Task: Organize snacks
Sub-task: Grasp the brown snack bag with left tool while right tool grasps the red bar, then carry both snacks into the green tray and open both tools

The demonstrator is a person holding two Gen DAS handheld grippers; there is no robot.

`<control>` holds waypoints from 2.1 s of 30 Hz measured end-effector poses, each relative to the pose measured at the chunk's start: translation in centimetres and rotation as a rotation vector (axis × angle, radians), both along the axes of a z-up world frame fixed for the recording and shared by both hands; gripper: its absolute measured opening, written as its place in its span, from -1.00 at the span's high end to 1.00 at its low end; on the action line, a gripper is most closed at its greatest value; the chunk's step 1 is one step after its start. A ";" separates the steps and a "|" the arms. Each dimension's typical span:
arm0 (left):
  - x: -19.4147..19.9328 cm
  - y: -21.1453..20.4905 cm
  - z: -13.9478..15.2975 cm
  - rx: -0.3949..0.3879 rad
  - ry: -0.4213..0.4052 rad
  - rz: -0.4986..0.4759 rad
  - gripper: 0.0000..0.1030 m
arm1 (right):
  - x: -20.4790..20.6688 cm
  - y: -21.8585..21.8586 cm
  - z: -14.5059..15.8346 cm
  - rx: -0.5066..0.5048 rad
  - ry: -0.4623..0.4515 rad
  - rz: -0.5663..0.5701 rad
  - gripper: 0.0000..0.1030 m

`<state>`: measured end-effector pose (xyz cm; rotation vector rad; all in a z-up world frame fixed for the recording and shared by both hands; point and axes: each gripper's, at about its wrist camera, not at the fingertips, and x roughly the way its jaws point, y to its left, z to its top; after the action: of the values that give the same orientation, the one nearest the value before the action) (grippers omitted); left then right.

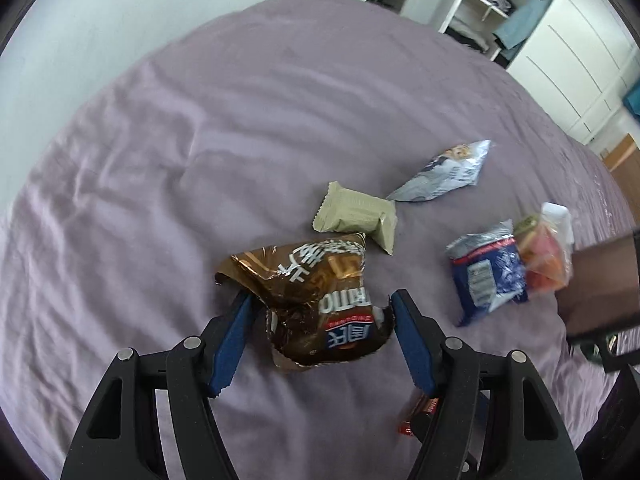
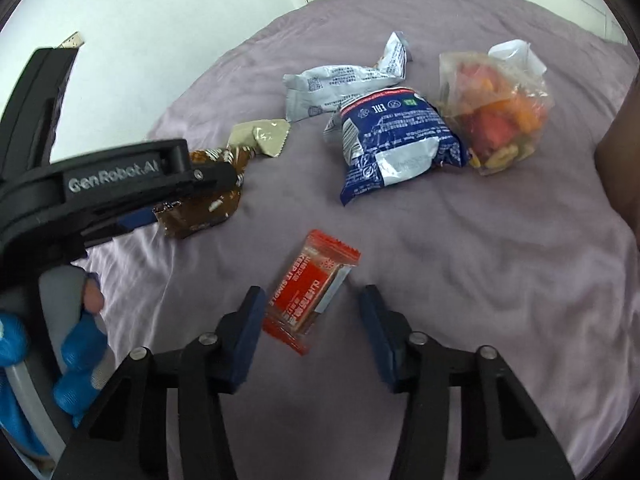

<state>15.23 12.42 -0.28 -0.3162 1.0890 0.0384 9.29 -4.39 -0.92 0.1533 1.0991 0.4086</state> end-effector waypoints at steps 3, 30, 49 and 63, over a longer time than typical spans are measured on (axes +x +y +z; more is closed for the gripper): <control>0.7 0.0 -0.8 -0.026 0.015 0.018 -0.22 | 0.4 0.3 -0.2 0.004 0.002 0.015 0.57; -4.2 1.2 1.8 -0.027 -0.104 0.010 0.27 | -3.0 -4.6 4.1 0.167 -0.122 0.092 1.00; -15.5 -21.3 9.6 -0.097 -0.131 -0.507 0.27 | -15.1 -25.5 8.7 0.083 -0.188 -0.280 1.00; -13.2 -43.6 12.0 -0.112 -0.161 -0.800 0.27 | -13.7 -46.0 8.8 -0.019 -0.265 -0.575 1.00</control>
<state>2.01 -31.18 11.68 0.0343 0.9948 -0.7496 -4.43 -50.35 7.88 0.3756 0.7530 -0.0972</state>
